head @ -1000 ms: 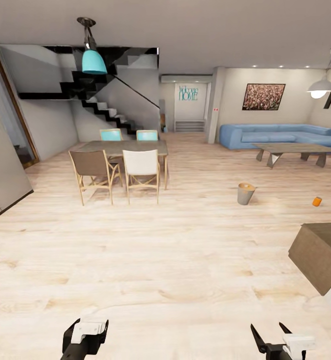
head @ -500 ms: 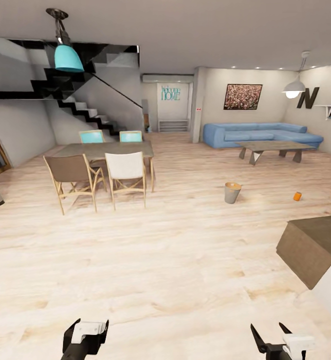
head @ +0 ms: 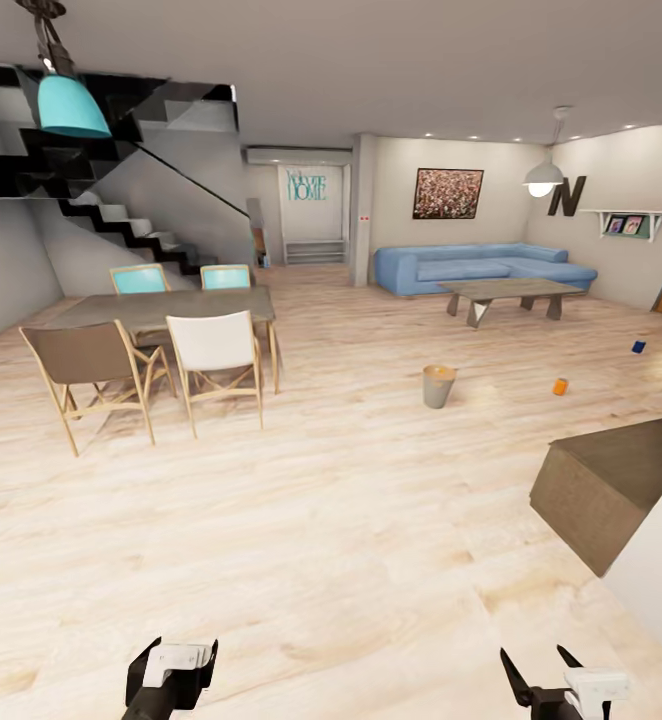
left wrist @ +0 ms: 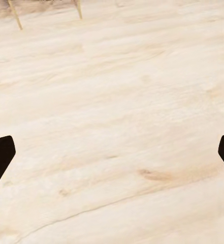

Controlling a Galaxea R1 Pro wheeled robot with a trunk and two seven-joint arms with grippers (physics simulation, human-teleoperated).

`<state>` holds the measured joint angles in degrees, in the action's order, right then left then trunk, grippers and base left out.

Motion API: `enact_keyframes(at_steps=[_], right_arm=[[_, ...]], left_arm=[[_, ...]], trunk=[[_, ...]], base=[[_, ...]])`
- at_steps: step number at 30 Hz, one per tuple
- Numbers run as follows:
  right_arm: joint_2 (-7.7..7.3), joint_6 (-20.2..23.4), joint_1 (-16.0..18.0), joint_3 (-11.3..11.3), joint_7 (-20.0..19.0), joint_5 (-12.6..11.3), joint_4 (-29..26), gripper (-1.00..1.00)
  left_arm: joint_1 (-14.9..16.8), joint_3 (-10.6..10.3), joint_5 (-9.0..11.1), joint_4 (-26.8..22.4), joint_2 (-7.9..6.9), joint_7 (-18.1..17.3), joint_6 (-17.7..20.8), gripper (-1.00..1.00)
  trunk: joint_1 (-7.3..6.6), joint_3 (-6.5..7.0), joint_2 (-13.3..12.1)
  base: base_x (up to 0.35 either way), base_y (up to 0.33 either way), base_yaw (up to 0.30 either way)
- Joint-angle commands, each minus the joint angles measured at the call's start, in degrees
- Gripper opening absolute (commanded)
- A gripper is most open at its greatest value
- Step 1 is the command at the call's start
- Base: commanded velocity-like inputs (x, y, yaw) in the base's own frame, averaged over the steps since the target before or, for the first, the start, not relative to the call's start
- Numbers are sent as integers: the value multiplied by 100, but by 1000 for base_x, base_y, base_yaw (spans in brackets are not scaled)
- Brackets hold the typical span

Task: Put the three can of soda from the living room inside the tash can in the kitchen.

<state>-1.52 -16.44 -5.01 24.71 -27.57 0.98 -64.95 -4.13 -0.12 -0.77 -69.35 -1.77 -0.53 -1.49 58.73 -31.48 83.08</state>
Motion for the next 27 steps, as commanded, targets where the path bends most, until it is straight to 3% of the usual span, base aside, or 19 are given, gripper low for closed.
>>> enact_keyframes(at_steps=[1, 15, 27], right_arm=[[4, 0, 0, 0, -1, 1, 0, 100], [20, 0, 0, -2, -3, 7, 0, 100], [22, 0, 0, -2, -3, 16, 38, 100]], left_arm=[[0, 1, 0, 0, -1, 0, 0, 100], [0, -1, 2, -1, 0, 0, 0, 100], [0, 18, 6, -1, 1, -4, -1, 100]], trunk=[[0, 0, 0], [0, -80, 0], [0, -82, 0]], base=[[267, 99, -54], [269, 169, -13], [104, 44, -20]])
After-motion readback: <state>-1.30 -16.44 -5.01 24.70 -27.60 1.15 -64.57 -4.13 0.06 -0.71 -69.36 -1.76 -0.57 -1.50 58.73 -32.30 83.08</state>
